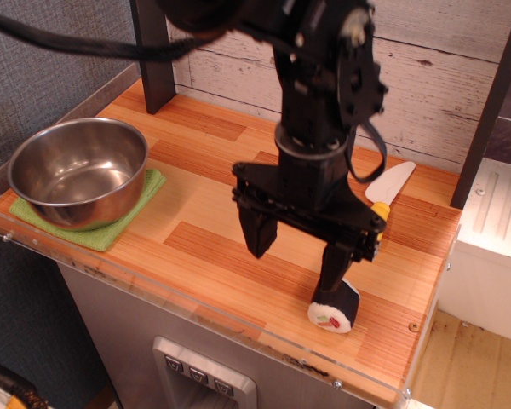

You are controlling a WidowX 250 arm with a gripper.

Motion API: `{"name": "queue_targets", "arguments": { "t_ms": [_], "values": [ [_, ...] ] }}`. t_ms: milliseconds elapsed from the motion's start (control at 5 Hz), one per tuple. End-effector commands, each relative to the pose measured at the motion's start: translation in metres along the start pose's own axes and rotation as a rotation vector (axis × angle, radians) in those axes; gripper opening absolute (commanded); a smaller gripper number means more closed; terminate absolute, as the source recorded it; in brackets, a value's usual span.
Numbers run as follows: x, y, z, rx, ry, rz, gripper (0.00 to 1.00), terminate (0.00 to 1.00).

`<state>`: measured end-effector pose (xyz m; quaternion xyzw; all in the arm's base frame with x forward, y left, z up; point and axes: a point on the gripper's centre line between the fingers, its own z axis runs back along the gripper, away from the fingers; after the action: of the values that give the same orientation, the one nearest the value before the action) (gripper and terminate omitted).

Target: Put the red and black thread into the pot.

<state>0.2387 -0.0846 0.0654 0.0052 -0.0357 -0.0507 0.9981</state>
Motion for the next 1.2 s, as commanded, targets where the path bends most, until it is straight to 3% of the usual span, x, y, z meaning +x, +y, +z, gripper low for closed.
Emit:
{"name": "queue_targets", "arguments": {
  "t_ms": [0,400,600,800,1000],
  "values": [
    [0.011,-0.01,-0.026,0.004,-0.019,0.007,1.0,0.0],
    [0.009,-0.024,-0.044,-0.013,-0.038,0.014,1.0,0.0],
    [0.01,-0.022,-0.045,-0.013,-0.038,0.005,0.0,0.0],
    [0.015,-0.016,-0.022,-0.03,-0.079,-0.004,0.0,0.0],
    [0.018,0.006,0.027,-0.078,-0.142,-0.002,0.0,0.0]
  ]
}}
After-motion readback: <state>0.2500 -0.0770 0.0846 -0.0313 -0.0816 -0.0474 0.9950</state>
